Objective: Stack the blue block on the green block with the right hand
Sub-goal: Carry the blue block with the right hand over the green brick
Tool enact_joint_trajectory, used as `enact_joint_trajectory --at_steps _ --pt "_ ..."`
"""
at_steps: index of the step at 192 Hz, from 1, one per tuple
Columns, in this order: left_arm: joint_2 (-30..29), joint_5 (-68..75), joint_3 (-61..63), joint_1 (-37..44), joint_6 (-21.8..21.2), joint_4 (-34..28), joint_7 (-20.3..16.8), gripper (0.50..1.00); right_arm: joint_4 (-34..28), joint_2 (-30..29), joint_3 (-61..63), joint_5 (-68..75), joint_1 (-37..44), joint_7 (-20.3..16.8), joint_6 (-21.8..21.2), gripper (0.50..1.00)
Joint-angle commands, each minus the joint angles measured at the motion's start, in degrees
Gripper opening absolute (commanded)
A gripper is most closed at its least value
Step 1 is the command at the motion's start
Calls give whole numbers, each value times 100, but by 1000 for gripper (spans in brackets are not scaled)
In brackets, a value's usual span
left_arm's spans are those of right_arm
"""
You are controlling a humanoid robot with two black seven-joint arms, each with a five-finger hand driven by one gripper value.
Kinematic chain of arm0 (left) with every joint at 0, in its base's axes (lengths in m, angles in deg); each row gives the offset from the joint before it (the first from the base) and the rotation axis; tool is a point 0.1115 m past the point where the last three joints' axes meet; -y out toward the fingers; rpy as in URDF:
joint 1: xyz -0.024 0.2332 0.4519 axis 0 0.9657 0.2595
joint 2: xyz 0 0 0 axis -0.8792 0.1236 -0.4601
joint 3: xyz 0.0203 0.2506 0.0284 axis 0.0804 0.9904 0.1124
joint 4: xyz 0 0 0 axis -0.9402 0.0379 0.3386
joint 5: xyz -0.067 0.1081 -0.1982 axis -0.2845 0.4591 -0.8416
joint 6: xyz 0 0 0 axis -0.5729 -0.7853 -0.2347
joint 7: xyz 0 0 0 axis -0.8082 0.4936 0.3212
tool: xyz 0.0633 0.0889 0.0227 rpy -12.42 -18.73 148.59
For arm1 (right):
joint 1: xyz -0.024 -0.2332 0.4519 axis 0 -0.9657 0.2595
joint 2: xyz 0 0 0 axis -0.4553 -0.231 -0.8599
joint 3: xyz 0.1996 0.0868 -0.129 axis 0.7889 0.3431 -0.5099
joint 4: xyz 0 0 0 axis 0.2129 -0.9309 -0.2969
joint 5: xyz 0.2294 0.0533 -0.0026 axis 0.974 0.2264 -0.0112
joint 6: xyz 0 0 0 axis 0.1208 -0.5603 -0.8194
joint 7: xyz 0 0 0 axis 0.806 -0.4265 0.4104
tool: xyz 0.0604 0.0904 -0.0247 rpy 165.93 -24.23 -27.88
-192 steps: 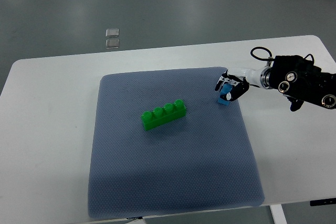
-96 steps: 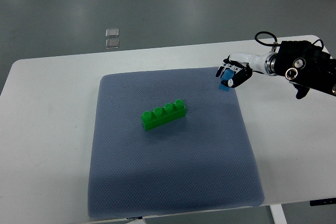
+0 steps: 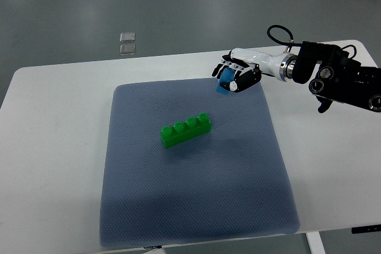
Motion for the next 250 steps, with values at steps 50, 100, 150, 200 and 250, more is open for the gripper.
enact_joint_trajectory --at_steps 50,100,150,200,250 --pt "0 0 -9 1 -2 -4 0 1000 -553 -50 -78 -464 -46 587 466 537" --pt "0 0 -9 1 -2 -4 0 1000 -553 -261 -500 -903 -46 807 800 537" --pt "0 0 -9 1 -2 -4 9 1000 -430 -595 -588 -939 -19 807 808 543" --pt "0 0 -9 9 -2 -4 0 1000 -70 -912 -693 -983 -37 807 817 543" --pt "0 0 -9 36 -2 -4 0 1000 89 -1017 -720 -1088 -116 851 826 543"
